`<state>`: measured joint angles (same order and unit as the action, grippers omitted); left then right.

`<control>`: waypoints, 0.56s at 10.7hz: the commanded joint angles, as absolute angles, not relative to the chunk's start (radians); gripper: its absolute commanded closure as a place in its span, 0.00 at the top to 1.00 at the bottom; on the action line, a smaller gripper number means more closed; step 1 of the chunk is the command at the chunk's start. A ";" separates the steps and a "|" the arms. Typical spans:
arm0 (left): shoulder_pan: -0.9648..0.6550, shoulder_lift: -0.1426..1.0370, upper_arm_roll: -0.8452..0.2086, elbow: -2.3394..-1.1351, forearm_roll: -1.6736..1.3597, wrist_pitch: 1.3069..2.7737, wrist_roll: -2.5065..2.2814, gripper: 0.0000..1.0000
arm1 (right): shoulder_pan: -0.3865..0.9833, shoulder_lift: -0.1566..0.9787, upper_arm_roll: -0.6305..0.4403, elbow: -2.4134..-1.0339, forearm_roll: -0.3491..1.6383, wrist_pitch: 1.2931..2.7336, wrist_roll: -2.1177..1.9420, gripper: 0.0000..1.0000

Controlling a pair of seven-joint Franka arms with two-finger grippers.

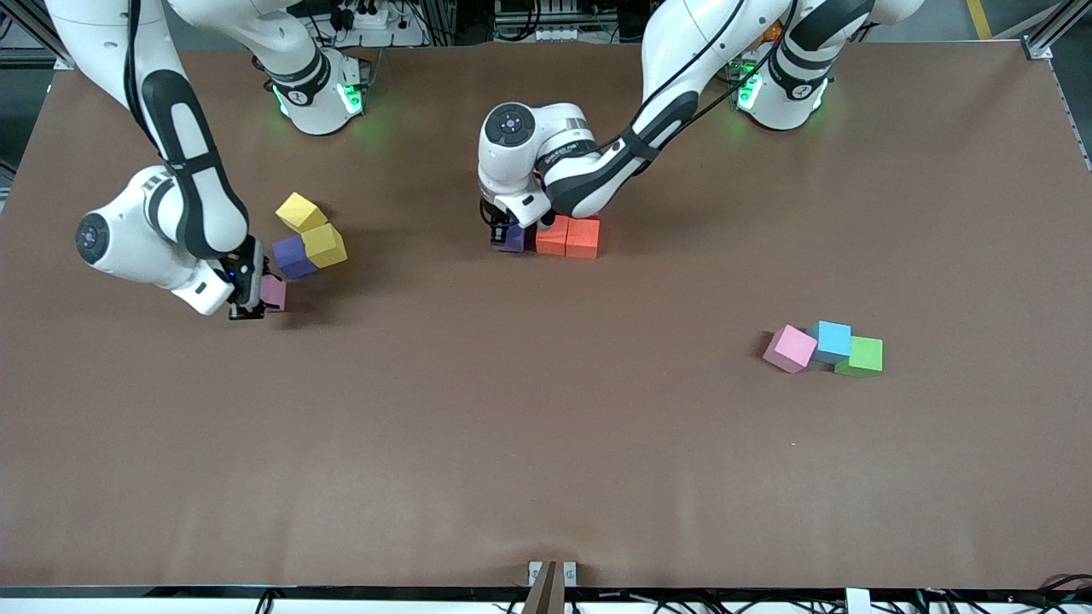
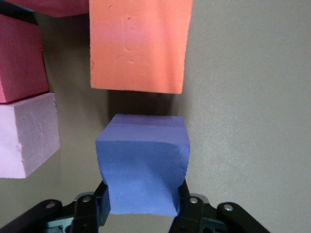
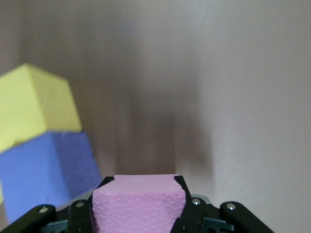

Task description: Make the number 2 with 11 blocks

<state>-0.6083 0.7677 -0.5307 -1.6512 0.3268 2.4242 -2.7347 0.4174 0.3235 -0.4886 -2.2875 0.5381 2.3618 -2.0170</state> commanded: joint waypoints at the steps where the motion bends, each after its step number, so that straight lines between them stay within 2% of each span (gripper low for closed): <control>1: -0.618 0.769 -0.525 -1.652 0.331 2.428 -2.823 0.41 | 0.439 0.314 -0.451 -2.247 0.560 2.347 -1.890 0.06; 6: -0.600 0.759 -0.517 -1.680 0.334 2.422 -2.810 0.47 | 0.512 0.348 -0.376 -2.155 0.594 2.349 -1.535 0.04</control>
<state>-0.6009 0.7713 -0.5169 -1.6626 0.3268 2.4236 -2.7346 0.4831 0.3280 -0.3817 -2.1916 0.5702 2.3600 -1.6404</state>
